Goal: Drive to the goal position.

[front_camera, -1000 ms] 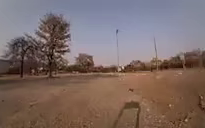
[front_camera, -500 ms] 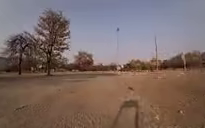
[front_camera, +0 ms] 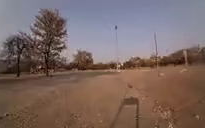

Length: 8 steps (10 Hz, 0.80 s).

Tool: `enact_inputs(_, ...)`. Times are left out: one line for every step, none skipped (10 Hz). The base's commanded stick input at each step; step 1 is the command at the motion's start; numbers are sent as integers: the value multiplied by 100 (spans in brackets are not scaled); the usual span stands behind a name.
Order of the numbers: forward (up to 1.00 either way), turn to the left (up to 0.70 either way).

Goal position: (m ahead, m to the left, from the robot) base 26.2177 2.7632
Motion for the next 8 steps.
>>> enact_inputs(70, 0)
enact_inputs(70, 0)
enact_inputs(70, 0)
enact_inputs(70, 0)
enact_inputs(70, 0)
enact_inputs(70, 0)
enact_inputs(70, 0)
enact_inputs(70, 0)
